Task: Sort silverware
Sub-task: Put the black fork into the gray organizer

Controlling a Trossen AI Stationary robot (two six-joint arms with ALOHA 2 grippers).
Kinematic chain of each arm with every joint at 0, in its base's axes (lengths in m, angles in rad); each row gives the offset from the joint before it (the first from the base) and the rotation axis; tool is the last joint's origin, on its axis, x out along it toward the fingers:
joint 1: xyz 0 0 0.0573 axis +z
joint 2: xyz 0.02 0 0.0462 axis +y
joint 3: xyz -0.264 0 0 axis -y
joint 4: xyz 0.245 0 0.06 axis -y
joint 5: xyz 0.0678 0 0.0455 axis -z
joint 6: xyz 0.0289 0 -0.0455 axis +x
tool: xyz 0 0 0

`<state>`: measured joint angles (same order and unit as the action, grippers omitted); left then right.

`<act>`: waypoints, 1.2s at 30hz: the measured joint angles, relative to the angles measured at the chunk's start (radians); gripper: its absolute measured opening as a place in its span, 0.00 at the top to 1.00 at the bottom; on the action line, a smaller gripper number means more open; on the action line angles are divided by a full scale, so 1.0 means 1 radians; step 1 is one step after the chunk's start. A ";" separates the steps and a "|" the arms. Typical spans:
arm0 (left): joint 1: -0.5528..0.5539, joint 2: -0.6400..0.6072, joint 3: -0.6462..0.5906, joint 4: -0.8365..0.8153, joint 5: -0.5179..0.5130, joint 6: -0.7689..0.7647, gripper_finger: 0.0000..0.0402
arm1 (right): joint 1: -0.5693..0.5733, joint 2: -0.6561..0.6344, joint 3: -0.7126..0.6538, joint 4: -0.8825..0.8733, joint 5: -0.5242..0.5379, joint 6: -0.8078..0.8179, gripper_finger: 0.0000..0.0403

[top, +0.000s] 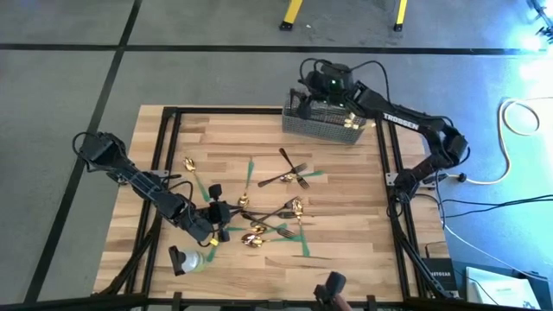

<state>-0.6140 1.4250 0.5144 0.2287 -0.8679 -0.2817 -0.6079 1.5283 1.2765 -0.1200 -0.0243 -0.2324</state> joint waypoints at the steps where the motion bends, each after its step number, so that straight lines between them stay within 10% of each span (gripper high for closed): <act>1: 0.000 0.000 0.000 0.001 0.000 0.000 1.00 | 0.009 -0.011 0.000 -0.002 0.016 -0.011 0.55; 22: 0.167 -0.001 0.000 0.131 0.075 0.080 1.00 | 0.463 -0.193 -0.033 -0.458 0.345 0.173 0.73; 36: 0.352 0.233 0.021 0.498 0.257 0.282 0.67 | 0.761 -0.323 -0.433 -0.023 0.532 0.317 0.77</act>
<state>-0.2620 1.6582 0.5359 0.7271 -0.6105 -0.0001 0.1530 1.2051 0.8434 -0.1431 0.5079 0.0845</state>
